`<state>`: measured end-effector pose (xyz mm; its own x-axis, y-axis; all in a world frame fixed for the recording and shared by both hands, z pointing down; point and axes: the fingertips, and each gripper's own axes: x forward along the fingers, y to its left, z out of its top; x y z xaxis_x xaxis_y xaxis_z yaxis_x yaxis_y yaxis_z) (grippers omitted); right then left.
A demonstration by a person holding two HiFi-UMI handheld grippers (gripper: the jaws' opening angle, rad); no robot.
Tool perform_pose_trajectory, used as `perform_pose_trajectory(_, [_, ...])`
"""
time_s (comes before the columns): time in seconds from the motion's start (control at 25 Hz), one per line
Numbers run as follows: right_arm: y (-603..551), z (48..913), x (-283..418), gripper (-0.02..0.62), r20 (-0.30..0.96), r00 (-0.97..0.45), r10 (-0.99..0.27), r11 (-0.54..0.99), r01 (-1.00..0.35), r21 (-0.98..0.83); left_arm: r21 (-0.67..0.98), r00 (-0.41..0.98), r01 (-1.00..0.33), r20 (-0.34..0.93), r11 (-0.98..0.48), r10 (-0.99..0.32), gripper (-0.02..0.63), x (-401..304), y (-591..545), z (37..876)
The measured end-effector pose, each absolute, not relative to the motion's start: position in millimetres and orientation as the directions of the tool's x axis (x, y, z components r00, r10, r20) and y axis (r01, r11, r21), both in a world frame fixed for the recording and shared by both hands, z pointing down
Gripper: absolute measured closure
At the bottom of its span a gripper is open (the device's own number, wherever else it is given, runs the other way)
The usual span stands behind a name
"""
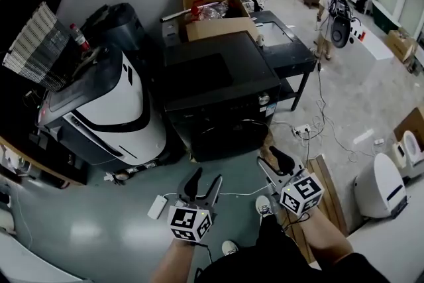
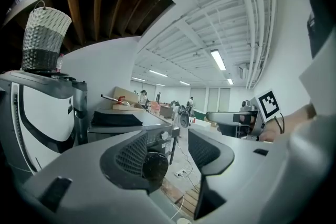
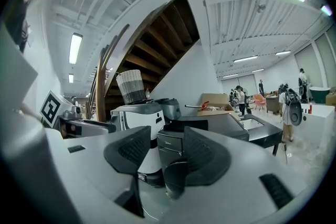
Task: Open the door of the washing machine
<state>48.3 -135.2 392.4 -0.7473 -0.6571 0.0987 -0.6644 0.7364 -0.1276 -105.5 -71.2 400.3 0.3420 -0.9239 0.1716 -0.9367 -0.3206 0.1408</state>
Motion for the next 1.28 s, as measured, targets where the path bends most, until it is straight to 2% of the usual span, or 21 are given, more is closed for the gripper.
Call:
perform_pose_trajectory(0.4, [-244,436,53,0.393,0.167,-0.813,-0.558,0.806,-0.578,-0.124,0.162,0.301,-0.947,0.160,-0.276,-0.940,0.347,-78,-167,422])
perform_pose_trajectory(1.28, [-396,577,54,0.393,0.364,-0.836,-0.411,0.859,-0.489,-0.153,0.202,0.205,-0.968,0.287,-0.150,-0.936,0.344,-59,-292,515])
